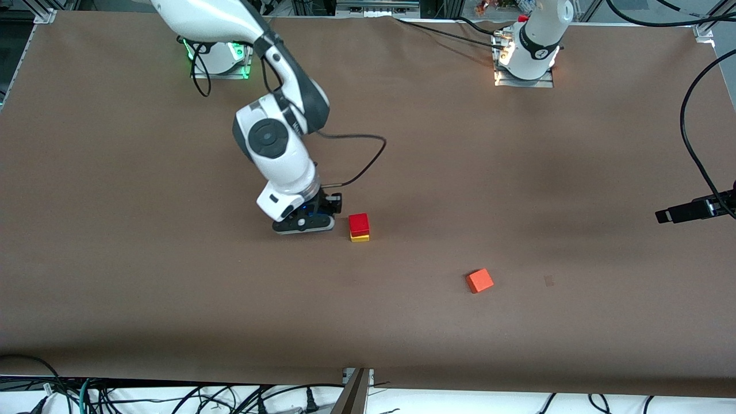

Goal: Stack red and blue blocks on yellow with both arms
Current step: 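Carry the blue cube with the right gripper over the red cube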

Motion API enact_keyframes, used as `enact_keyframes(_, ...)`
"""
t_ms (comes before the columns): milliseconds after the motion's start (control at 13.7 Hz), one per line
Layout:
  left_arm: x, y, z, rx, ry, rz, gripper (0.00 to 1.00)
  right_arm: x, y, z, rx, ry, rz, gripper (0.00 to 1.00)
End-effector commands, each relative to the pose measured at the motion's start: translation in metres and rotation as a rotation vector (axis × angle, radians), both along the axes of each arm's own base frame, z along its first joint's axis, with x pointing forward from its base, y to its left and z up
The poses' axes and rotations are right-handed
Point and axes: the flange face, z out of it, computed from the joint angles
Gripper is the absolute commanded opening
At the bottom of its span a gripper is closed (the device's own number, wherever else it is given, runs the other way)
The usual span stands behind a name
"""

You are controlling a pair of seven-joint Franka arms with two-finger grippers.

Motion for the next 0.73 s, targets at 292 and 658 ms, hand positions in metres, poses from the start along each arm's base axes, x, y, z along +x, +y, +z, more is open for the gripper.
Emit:
enact_keyframes(292,-0.070,-0.036,0.002,0.082,0.043,-0.059,1.00,-0.021,0.070,-0.014,-0.059,-0.045,0.014,0.26)
enact_keyframes(658,-0.094,-0.064,-0.008,0.138,0.042,-0.113,1.00,-0.017,0.088,-0.041,-0.028,-0.084,0.027,0.26)
